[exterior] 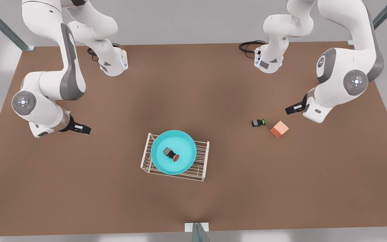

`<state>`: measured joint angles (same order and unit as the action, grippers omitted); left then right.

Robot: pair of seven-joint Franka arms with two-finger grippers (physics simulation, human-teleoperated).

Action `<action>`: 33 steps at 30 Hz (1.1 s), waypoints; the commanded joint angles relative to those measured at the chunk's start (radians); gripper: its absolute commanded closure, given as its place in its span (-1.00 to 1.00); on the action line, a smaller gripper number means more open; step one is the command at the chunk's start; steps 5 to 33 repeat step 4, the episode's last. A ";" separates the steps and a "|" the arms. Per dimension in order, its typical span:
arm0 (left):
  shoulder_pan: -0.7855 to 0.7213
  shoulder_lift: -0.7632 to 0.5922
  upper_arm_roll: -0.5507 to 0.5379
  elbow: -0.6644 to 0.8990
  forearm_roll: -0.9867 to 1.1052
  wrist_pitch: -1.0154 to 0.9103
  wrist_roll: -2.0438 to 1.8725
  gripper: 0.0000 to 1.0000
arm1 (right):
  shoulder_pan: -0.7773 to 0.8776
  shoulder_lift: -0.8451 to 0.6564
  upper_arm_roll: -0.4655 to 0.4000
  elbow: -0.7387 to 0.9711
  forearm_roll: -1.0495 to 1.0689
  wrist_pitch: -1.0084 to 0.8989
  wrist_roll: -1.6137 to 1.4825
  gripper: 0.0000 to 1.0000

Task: Place the plate on the shelf with right arm and place the red button switch in the plate with left arm

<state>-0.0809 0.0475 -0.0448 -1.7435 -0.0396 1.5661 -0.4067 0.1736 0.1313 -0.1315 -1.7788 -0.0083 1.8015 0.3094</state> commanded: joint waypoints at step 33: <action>-0.019 0.055 -0.007 0.128 -0.042 -0.050 0.255 -1.00 | 0.000 -0.001 0.000 0.006 0.002 -0.001 0.005 -1.00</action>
